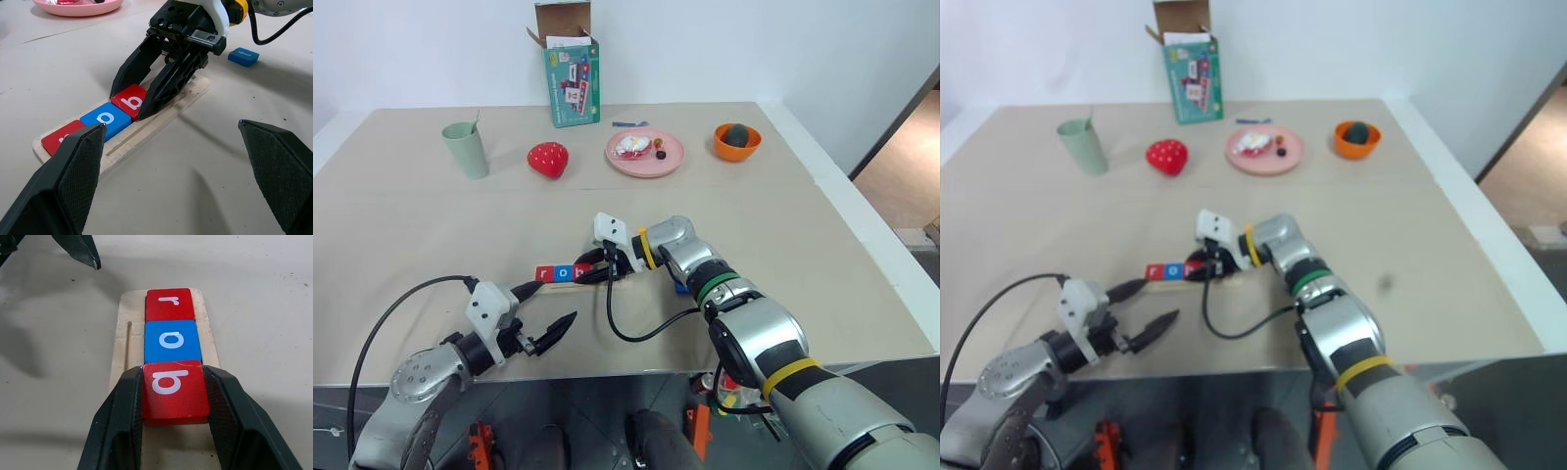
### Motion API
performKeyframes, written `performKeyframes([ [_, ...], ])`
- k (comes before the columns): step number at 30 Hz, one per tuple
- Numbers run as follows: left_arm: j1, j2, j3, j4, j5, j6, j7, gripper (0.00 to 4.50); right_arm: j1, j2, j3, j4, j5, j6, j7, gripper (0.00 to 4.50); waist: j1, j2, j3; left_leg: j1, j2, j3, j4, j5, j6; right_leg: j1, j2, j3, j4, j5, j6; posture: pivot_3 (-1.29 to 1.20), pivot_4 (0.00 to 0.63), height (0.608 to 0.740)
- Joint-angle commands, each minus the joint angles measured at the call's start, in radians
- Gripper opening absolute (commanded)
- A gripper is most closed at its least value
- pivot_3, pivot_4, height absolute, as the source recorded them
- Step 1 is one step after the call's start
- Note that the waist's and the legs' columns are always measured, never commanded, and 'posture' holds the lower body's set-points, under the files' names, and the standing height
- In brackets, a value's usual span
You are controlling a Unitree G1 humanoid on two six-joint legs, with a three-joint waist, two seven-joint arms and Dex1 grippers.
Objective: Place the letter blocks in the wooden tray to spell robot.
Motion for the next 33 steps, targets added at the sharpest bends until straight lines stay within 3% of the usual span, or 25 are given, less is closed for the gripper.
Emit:
performKeyframes([
  [1, -0.008, 0.005, 0.001, -0.025, 0.0, -0.006, 0.0, 4.5, 0.005, -0.007, 0.023, -0.021, -0.015, -0.008, 0.051, 1.75, 0.0, 0.0, 0.0, 0.0, 0.0, 0.0, 0.0, 0.0, 0.0, 0.0, 0.0, 0.0, 0.0, 0.0, 0.0, 0.0, 0.15, 0.74],
  [17, -0.014, 0.004, -0.006, -0.022, 0.002, -0.004, 0.002, 4.5, 0.018, -0.009, -0.005, -0.023, 0.004, -0.042, -0.048, 1.75, 0.0, 0.0, 0.0, 0.0, 0.0, 0.0, 0.0, 0.0, 0.0, 0.0, 0.0, 0.0, 0.0, 0.0, 0.0, 0.0, 0.15, 0.74],
  [33, -0.017, 0.007, -0.018, -0.013, 0.011, -0.014, -0.007, 4.5, 0.006, -0.012, -0.057, -0.047, 0.078, 0.047, 0.048, 1.75, 0.0, 0.0, 0.0, 0.001, 0.0, 0.0, 0.0, 0.0, 0.0, 0.001, 0.0, 0.001, 0.001, 0.0, 0.0, 0.0, 0.15, 0.74],
])
